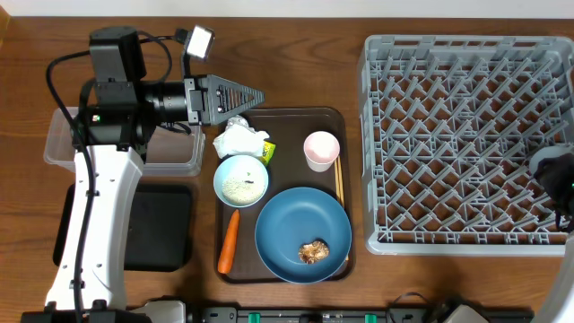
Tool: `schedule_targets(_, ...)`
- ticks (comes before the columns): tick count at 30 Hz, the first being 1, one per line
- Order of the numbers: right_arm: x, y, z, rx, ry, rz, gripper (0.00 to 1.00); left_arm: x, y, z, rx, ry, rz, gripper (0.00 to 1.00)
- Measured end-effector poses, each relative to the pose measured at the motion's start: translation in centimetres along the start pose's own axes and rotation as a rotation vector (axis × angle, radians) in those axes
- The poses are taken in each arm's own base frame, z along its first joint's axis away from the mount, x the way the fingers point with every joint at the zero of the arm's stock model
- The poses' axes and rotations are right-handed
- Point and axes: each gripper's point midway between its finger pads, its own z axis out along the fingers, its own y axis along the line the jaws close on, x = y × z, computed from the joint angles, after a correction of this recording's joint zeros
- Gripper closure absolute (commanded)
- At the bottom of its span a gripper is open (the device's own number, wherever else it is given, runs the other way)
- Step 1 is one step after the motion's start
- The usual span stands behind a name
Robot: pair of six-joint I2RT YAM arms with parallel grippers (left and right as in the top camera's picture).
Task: Sort waste into correct bins and load items into the dishwasher rack
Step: 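Carry the light-blue cup into the dish rack and set it down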
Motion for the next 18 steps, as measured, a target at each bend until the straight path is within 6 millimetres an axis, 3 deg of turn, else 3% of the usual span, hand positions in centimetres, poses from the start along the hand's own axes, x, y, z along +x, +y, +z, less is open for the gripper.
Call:
schedule_targets(7,1.7,-1.0,2.6,0.033,0.117,0.084,0.52,0.0,0.0,0.0,0.000,0.000,-0.001,0.45)
schedule_targets(12,3.1,-1.2,2.4,0.043,0.177,0.109,0.53,0.0,0.0,0.0,0.000,0.000,0.000,0.45)
schedule_targets(18,3.3,-1.6,2.3,0.050,0.187,0.123,0.55,0.0,0.0,0.0,0.000,0.000,0.000,0.45)
